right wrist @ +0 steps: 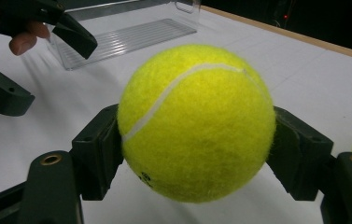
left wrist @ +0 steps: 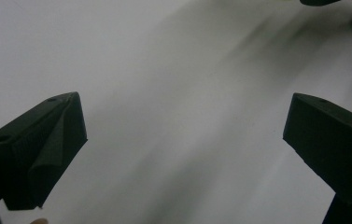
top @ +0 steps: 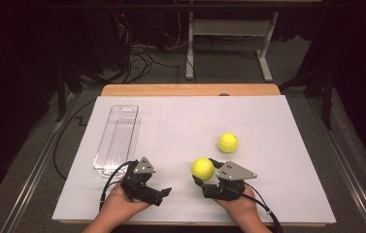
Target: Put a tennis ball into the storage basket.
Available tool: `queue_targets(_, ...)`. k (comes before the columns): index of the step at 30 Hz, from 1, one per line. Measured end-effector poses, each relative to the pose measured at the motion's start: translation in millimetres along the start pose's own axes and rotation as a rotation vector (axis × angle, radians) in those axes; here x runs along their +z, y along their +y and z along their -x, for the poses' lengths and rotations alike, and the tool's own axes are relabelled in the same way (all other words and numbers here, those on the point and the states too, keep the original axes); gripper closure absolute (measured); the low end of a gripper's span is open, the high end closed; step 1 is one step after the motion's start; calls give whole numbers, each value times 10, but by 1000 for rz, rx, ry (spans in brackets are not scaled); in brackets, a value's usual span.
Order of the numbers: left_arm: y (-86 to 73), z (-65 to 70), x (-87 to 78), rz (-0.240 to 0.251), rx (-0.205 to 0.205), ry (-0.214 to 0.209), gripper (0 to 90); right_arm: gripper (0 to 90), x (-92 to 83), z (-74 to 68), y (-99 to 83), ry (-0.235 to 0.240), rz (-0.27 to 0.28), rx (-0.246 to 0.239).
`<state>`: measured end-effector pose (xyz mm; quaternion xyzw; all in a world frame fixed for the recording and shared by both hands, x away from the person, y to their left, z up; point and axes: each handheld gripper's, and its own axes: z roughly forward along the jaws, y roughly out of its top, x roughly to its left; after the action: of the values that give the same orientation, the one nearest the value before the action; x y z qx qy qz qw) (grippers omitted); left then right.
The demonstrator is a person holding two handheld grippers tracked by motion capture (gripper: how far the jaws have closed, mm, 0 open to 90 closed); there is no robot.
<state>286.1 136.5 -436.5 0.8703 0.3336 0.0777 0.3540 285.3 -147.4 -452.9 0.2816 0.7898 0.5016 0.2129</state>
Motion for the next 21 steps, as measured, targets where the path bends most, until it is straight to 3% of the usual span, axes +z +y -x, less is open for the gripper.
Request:
queue_targets(13,4,-2,5,-5,4,3,5,277,50,-114,19,41,6,-26)
queue_targets(21,9,2,5,0,-2,-12,5,276,37,-125,9,35,1,-33)
